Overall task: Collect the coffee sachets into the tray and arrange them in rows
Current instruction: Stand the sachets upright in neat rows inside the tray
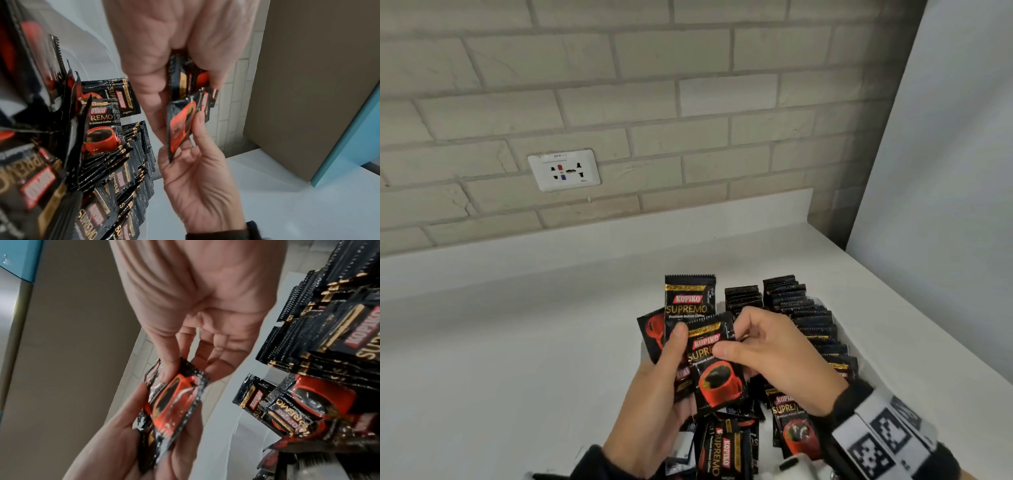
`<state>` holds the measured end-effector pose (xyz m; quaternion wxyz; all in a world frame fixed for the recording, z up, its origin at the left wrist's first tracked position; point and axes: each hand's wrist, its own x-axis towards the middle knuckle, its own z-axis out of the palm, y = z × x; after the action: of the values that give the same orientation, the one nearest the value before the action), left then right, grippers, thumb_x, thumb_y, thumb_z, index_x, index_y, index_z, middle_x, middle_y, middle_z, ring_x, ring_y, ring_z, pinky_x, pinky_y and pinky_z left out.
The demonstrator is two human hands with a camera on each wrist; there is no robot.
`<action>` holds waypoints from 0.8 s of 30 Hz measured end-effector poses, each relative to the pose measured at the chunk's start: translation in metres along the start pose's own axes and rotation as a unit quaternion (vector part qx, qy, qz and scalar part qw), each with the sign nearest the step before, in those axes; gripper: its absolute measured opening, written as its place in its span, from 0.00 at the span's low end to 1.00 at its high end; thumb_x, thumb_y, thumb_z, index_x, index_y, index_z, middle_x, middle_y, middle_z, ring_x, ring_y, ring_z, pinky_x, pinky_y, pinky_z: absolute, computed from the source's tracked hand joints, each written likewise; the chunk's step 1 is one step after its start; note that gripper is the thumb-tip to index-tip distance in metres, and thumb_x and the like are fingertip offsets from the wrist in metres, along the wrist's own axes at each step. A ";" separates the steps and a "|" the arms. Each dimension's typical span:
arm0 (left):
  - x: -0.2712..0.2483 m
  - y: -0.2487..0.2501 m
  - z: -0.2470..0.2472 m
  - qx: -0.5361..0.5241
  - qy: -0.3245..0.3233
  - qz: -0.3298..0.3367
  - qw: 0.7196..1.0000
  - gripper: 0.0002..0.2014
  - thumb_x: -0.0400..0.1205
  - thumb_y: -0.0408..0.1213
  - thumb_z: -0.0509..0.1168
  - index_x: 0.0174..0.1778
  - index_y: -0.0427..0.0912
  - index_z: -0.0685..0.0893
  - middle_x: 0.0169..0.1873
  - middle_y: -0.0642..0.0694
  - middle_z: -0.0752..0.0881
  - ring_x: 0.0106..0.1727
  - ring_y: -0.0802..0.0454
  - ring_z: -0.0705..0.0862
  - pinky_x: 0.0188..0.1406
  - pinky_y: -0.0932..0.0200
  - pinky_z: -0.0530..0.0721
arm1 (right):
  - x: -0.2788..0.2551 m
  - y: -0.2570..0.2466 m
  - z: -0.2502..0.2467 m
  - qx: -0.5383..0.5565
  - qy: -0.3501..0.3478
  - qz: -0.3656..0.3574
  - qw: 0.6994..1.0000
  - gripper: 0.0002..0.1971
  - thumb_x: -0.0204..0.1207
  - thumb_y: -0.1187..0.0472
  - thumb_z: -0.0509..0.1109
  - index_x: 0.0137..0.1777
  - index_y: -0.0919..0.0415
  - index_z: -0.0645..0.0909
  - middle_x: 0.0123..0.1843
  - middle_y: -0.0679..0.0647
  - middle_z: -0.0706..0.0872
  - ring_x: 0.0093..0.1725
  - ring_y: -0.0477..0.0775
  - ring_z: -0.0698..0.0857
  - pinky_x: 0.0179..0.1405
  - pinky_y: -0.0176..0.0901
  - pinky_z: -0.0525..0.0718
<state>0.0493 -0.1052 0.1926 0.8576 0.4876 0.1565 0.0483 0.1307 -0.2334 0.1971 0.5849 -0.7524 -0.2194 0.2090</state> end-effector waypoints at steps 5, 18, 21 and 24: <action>0.001 -0.001 -0.001 0.013 0.001 -0.008 1.000 0.25 0.70 0.47 0.63 0.61 0.38 0.79 0.45 0.36 0.90 0.44 0.38 0.90 0.32 0.46 0.90 | -0.004 0.003 -0.004 0.132 0.047 0.009 0.990 0.09 0.66 0.63 0.75 0.37 0.61 0.76 0.31 0.53 0.85 0.29 0.49 0.82 0.26 0.38 0.80; 0.000 -0.008 -0.003 0.051 -0.013 0.008 0.999 0.28 0.67 0.42 0.67 0.64 0.38 0.78 0.47 0.38 0.90 0.44 0.42 0.90 0.24 0.56 0.88 | -0.001 0.000 0.004 0.145 0.052 -0.013 0.988 0.03 0.72 0.63 0.70 0.44 0.57 0.84 0.35 0.56 0.84 0.28 0.50 0.75 0.18 0.32 0.70; 0.001 -0.008 -0.003 0.047 -0.003 0.017 0.999 0.29 0.67 0.46 0.66 0.64 0.40 0.78 0.46 0.38 0.90 0.42 0.44 0.91 0.23 0.56 0.87 | -0.001 0.000 0.004 0.153 0.066 -0.011 0.986 0.01 0.74 0.64 0.70 0.42 0.59 0.83 0.30 0.54 0.80 0.22 0.43 0.73 0.17 0.31 0.70; 0.003 -0.007 -0.001 0.079 0.006 0.058 0.995 0.24 0.65 0.45 0.68 0.56 0.40 0.82 0.43 0.40 0.91 0.42 0.44 0.91 0.24 0.59 0.87 | -0.001 -0.001 0.003 0.158 0.087 -0.012 0.984 0.01 0.73 0.62 0.70 0.42 0.59 0.83 0.29 0.55 0.79 0.22 0.45 0.72 0.17 0.31 0.70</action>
<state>0.0514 -0.1076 0.1853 0.8113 0.5615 0.1364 0.0884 0.1286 -0.2316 0.1974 0.7157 -0.6633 -0.1410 0.1673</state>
